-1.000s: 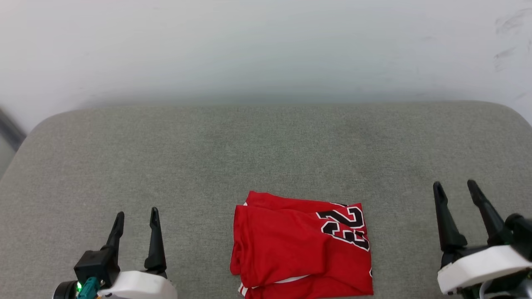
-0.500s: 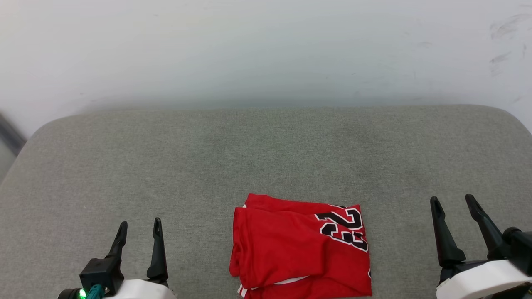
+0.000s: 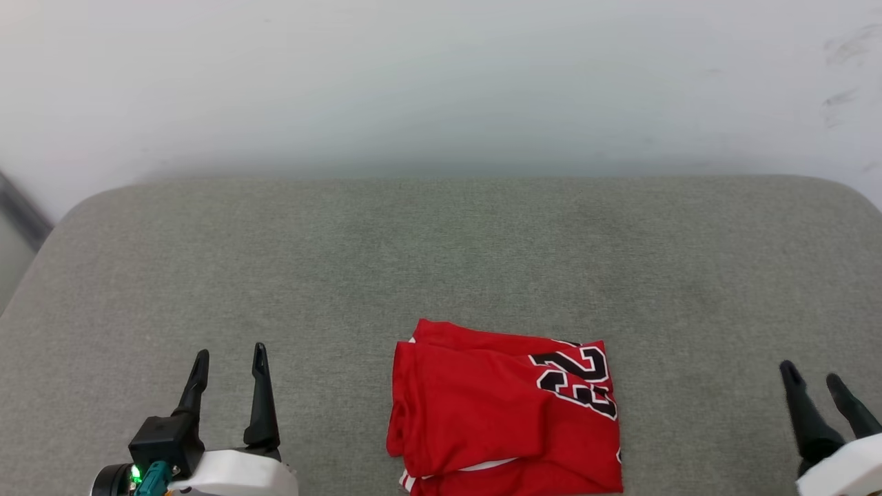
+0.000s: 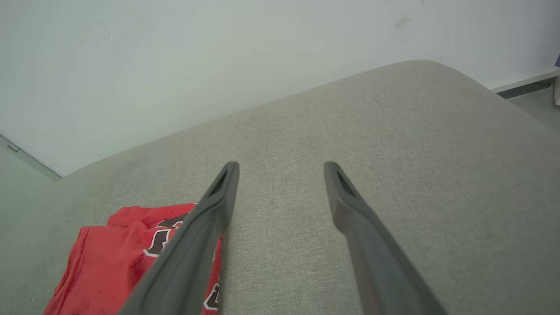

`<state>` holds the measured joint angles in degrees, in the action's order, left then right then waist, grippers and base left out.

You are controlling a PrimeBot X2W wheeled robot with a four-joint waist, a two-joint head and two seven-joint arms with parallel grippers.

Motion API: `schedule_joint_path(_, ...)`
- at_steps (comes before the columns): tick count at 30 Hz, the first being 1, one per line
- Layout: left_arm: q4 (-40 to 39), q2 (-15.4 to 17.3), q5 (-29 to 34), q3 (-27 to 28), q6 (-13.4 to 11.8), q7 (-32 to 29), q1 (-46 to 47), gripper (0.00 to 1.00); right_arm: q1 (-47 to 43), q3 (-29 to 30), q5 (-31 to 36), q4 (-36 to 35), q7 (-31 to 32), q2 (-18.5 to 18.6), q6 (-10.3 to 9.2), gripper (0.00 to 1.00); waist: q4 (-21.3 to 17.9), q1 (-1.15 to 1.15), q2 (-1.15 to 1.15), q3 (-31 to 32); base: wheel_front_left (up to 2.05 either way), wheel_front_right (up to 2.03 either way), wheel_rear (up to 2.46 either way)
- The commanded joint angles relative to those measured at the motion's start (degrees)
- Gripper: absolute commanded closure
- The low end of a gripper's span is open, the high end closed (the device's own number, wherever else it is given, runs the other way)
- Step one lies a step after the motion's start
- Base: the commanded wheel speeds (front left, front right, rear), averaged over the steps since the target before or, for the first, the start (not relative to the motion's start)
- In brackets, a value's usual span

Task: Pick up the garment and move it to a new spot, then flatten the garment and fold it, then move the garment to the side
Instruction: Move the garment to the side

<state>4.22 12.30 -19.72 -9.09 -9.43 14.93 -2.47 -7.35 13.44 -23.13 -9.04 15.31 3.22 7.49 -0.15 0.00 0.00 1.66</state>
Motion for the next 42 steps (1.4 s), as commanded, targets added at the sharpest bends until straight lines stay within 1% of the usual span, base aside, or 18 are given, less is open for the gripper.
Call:
schedule_joint_path(1,-0.21,-0.25,0.5,0.17,0.3,0.38,0.57,0.0,1.52,1.44,-2.22,1.51,1.92,0.73,-0.01,0.0,0.56,0.0,0.0,-0.07,0.0,0.0,0.0)
schedule_joint_path(3,-0.38,-0.64,0.79,0.43,0.53,0.38,0.86,0.0,2.69,4.22,-5.35,5.1,5.78,2.23,-0.01,0.0,1.26,0.0,0.0,-0.27,0.0,0.0,0.0)
schedule_joint_path(4,-0.49,-0.88,0.96,0.55,0.66,0.38,1.08,0.0,3.21,5.27,-7.36,7.02,8.02,2.09,-0.01,0.0,1.61,0.0,0.0,-0.35,0.0,0.0,0.0)
schedule_joint_path(6,-0.8,-1.2,1.21,0.83,0.72,0.38,1.36,0.0,4.66,6.59,-9.84,10.41,12.28,3.35,0.0,0.0,2.29,0.0,0.0,-0.61,0.0,0.0,0.0)
schedule_joint_path(9,-0.98,-1.6,1.64,0.85,1.17,0.38,1.78,0.0,6.61,8.07,-14.06,15.69,18.11,3.57,0.0,0.0,3.38,0.0,0.0,-1.17,0.0,0.0,0.0)
schedule_joint_path(12,-0.72,-2.11,2.07,0.48,1.63,0.34,2.41,0.0,8.43,8.53,-18.01,20.47,23.31,2.58,0.0,0.0,4.68,0.0,0.0,-2.22,0.0,0.0,0.0)
schedule_joint_path(16,-0.44,-2.78,2.67,0.09,2.34,0.34,4.28,0.0,11.45,6.68,-23.81,24.94,27.82,0.98,0.0,0.0,6.44,0.0,0.0,-4.7,0.0,0.0,0.0)
schedule_joint_path(21,-0.12,-3.58,3.33,0.11,3.17,0.33,6.5,0.0,14.75,2.98,-32.27,29.06,29.22,0.06,0.0,0.0,7.93,0.0,0.0,-7.77,0.0,0.0,0.0)
schedule_joint_path(22,0.29,-3.93,3.6,0.44,3.69,0.33,7.11,0.0,16.23,-0.12,-35.54,31.62,29.7,-0.23,0.0,0.0,8.43,0.0,0.0,-8.72,0.0,0.0,0.0)
schedule_joint_path(23,0.4,-3.98,3.71,0.61,3.74,0.33,7.33,0.0,16.54,-1.07,-36.07,32.18,29.53,-0.26,-0.01,0.0,8.51,0.0,0.0,-8.85,0.0,0.0,0.0)
schedule_joint_path(24,0.49,-4.09,3.8,0.78,3.92,0.33,7.54,0.0,16.88,-2.01,-36.66,32.61,29.34,-0.24,-0.01,0.51,8.59,0.0,0.0,-8.96,0.0,0.0,0.0)
schedule_joint_path(25,0.64,-4.22,3.92,0.9,4.04,0.33,7.69,0.0,17.02,-3.1,-37.08,33.08,29.39,-0.28,-0.01,0.82,8.66,0.0,0.0,-9.02,0.0,0.0,0.0)
schedule_joint_path(26,0.75,-4.32,4.02,1.01,4.25,0.33,7.78,0.0,17.09,-4.05,-37.37,33.19,29.29,-0.32,-0.01,1.0,8.74,0.0,0.0,-9.06,0.0,0.0,0.0)
schedule_joint_path(28,1.07,-4.49,4.12,1.28,4.45,0.34,7.76,0.0,17.53,-5.41,-37.91,32.66,28.44,-0.06,0.0,1.0,8.82,0.0,0.0,-9.09,0.0,0.0,0.0)
schedule_joint_path(34,1.64,-5.16,4.82,2.16,5.14,0.33,7.19,0.0,17.81,-9.72,-36.17,29.75,25.23,3.34,0.0,1.0,8.0,0.0,0.0,-8.0,0.0,0.0,0.0)
schedule_joint_path(37,1.68,-5.37,5.16,2.57,5.47,0.33,6.58,0.0,17.94,-12.85,-32.14,27.88,22.57,5.82,0.0,1.0,6.93,0.0,0.0,-7.1,0.0,0.0,0.0)
schedule_joint_path(40,1.86,-5.2,5.5,3.23,5.72,0.33,6.0,0.0,18.19,-16.63,-24.4,26.82,19.98,9.04,0.0,1.0,4.72,0.0,0.0,-6.23,0.0,0.0,0.0)
schedule_joint_path(42,1.57,-5.2,5.84,3.38,5.89,0.33,5.7,0.0,18.57,-17.54,-18.92,27.33,18.46,10.71,-0.01,1.0,2.91,0.0,0.0,-6.03,0.0,0.0,0.0)
